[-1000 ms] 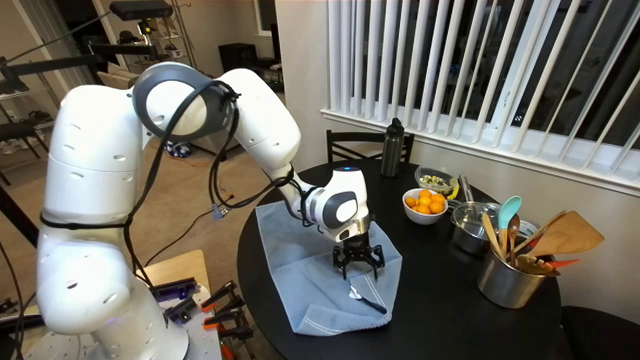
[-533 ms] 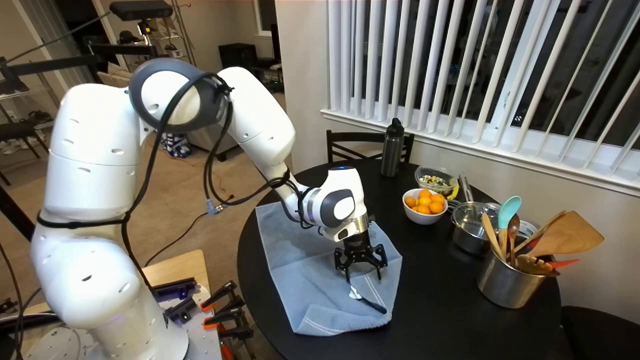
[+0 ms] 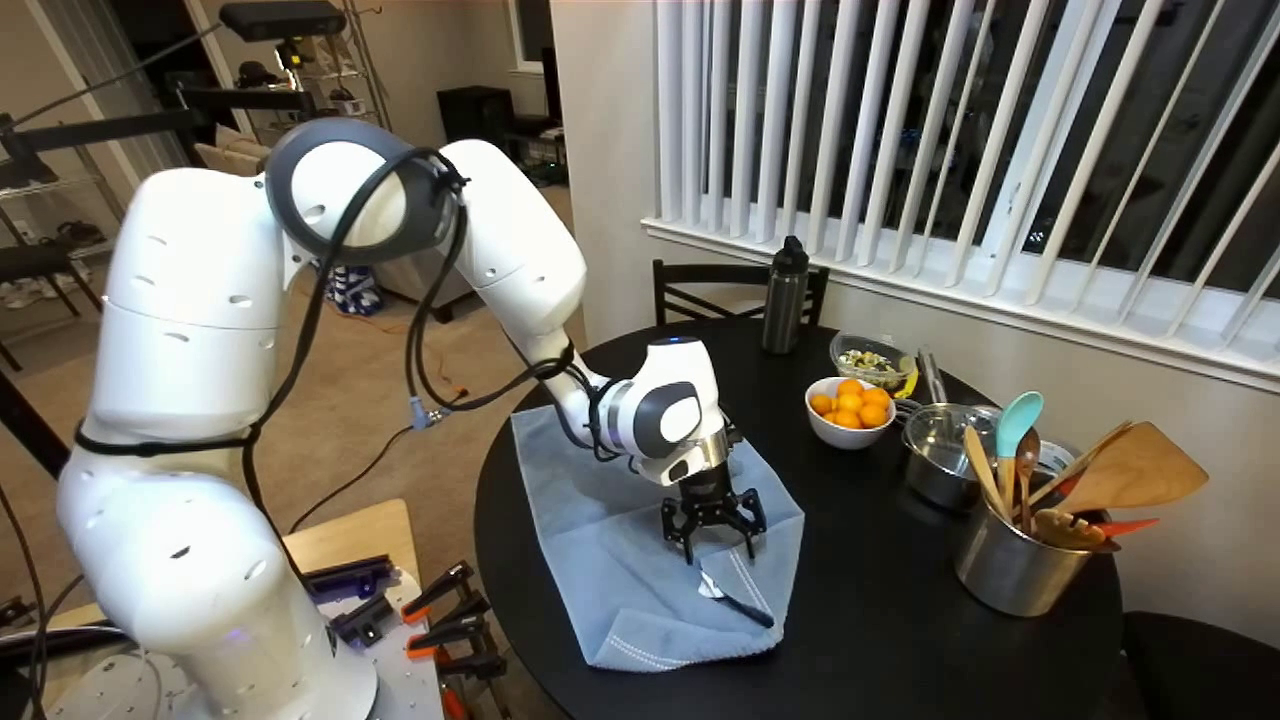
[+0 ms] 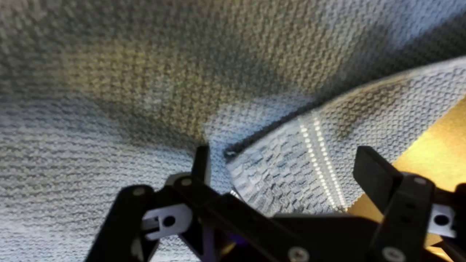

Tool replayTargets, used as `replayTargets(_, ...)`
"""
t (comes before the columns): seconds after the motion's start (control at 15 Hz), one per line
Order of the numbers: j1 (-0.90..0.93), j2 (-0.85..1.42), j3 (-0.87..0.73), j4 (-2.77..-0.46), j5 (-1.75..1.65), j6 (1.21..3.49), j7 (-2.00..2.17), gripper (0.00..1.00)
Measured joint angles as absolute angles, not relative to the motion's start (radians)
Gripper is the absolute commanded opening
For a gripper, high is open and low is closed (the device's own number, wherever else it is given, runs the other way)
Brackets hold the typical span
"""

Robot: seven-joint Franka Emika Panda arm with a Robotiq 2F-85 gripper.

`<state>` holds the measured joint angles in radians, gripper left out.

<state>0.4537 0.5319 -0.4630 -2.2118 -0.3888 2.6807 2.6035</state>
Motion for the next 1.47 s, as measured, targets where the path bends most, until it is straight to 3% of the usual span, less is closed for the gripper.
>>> replayTargets(0.8,0.447,0.536,-0.465,-2.209,-0.389,2.682,2.603,1.00)
replayTargets(0.93,0.446,0.541,-0.466,-2.205,-0.389,2.682,2.603,0.74)
replayTargets(1.4,0.446,0.547,-0.471,-2.193,-0.389,2.682,2.603,0.28)
replayTargets(1.47,0.446,0.547,-0.472,-2.192,-0.389,2.682,2.603,0.67)
